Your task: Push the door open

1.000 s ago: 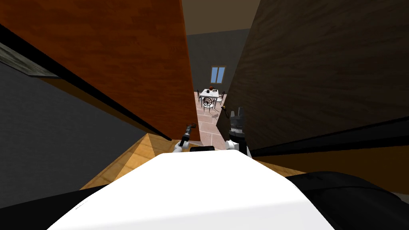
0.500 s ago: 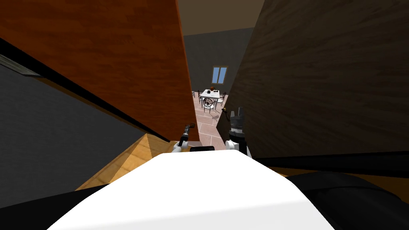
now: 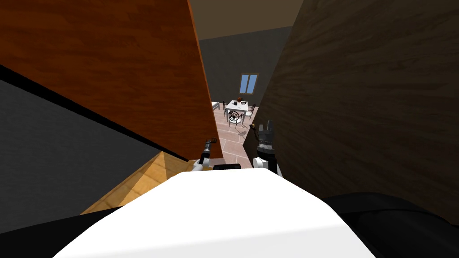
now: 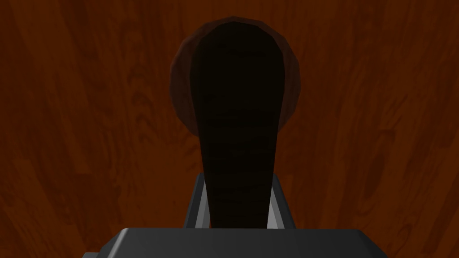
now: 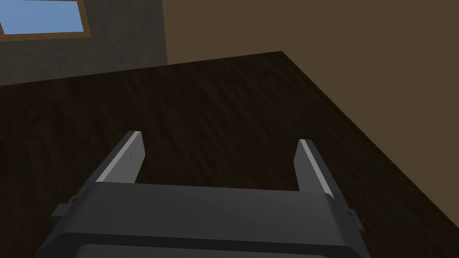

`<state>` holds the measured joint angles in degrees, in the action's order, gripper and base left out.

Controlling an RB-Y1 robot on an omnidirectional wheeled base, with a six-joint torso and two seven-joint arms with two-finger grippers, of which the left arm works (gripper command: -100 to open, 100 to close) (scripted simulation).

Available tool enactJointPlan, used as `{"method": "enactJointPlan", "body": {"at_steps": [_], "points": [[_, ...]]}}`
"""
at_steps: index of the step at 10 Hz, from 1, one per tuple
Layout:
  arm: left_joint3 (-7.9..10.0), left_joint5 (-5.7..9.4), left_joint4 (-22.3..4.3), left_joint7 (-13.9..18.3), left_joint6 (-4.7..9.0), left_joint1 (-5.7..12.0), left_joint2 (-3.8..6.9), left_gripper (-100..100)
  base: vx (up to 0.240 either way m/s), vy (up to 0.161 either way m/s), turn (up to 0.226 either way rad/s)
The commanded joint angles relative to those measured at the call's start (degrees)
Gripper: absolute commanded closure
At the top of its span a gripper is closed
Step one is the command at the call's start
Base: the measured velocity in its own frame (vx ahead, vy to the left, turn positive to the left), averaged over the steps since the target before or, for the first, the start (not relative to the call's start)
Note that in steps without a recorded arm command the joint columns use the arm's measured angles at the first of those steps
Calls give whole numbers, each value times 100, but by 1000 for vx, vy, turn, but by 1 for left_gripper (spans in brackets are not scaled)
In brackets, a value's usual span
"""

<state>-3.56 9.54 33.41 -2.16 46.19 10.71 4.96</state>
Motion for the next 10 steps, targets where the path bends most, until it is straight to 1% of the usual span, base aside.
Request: {"method": "enactJointPlan", "body": {"at_steps": [1, 3, 5, 6, 7, 10], "points": [[147, 60, 16, -51, 25, 21, 43, 100, 216, -116, 72], [277, 116, -3, -98, 27, 26, 28, 100, 187, -112, 72], [394, 167, -21, -140, 29, 30, 8, 100, 170, -72, 59], [394, 167, -21, -140, 29, 30, 8, 100, 114, -78, 38], [471, 200, -33, -168, 31, 33, -10, 100, 117, -96, 63], [613, 261, -54, -220, 33, 38, -57, 100, 160, -84, 65]]}}
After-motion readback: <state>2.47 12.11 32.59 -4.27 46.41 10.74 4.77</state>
